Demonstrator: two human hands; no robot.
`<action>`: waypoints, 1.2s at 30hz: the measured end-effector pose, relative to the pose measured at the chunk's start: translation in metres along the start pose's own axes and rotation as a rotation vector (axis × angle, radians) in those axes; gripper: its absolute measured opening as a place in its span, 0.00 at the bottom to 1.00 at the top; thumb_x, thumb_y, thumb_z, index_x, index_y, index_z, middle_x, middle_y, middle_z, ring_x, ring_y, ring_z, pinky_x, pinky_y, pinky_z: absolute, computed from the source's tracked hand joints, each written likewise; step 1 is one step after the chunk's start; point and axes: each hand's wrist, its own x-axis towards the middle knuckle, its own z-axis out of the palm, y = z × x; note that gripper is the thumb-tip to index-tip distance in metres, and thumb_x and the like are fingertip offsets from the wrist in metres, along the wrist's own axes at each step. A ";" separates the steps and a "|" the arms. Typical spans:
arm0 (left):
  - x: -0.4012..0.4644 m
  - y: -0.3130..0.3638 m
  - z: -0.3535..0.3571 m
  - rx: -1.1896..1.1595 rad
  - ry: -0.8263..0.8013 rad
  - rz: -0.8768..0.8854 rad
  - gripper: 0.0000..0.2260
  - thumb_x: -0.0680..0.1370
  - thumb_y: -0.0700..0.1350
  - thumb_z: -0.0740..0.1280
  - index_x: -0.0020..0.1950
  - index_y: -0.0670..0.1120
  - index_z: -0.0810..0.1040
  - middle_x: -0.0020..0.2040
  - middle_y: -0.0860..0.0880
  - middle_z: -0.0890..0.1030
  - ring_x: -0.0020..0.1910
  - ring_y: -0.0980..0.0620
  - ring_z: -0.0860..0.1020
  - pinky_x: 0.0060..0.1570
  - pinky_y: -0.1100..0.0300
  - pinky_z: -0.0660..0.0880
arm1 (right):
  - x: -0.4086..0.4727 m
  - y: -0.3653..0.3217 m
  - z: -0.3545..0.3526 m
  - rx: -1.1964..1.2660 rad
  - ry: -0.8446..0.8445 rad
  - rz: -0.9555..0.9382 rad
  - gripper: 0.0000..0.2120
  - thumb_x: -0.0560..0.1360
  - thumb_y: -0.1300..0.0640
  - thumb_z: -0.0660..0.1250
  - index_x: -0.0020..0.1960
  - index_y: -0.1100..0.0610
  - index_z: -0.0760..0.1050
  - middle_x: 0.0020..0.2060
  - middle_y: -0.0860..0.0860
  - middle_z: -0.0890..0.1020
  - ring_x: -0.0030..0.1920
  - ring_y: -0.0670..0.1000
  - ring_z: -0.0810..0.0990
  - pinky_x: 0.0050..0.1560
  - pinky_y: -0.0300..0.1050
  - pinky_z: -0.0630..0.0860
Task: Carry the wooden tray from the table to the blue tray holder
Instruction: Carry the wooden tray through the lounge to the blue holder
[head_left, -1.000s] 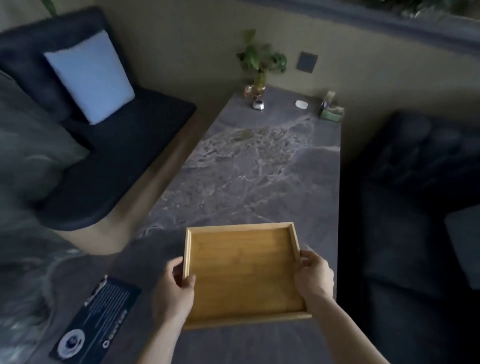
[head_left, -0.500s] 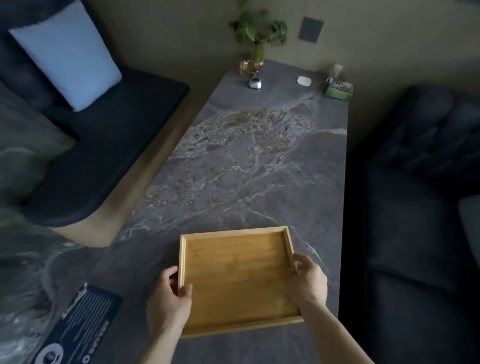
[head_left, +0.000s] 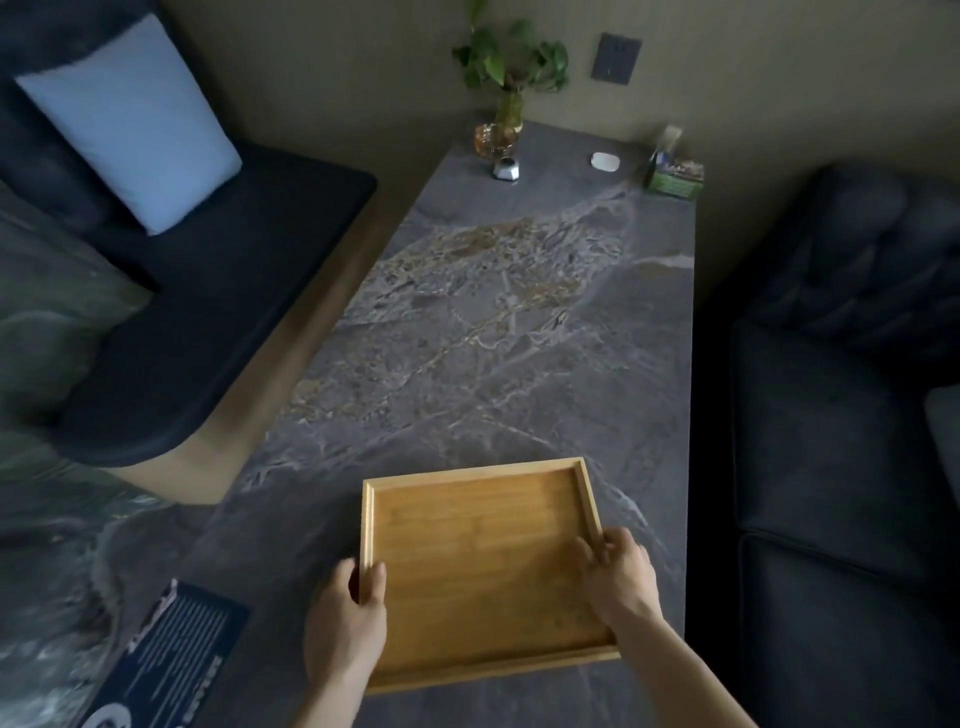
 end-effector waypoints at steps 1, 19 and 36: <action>-0.001 0.001 -0.004 -0.036 -0.002 0.005 0.24 0.80 0.58 0.60 0.71 0.46 0.70 0.65 0.44 0.79 0.62 0.41 0.77 0.58 0.48 0.74 | -0.002 0.000 -0.003 0.059 -0.007 -0.008 0.13 0.77 0.47 0.68 0.56 0.53 0.74 0.55 0.55 0.78 0.46 0.53 0.76 0.49 0.47 0.72; -0.044 0.068 -0.135 -0.527 -0.166 0.236 0.14 0.78 0.59 0.62 0.53 0.50 0.71 0.43 0.54 0.76 0.40 0.57 0.74 0.39 0.58 0.69 | -0.109 -0.088 -0.105 0.592 -0.324 -0.112 0.17 0.74 0.35 0.67 0.54 0.47 0.75 0.54 0.54 0.81 0.55 0.60 0.81 0.56 0.64 0.80; -0.203 0.035 -0.175 -0.651 -0.340 0.426 0.12 0.77 0.56 0.68 0.54 0.51 0.72 0.55 0.49 0.78 0.53 0.50 0.77 0.61 0.46 0.72 | -0.233 0.016 -0.179 0.783 -0.288 -0.356 0.19 0.69 0.40 0.73 0.57 0.48 0.81 0.52 0.57 0.87 0.53 0.61 0.86 0.48 0.58 0.85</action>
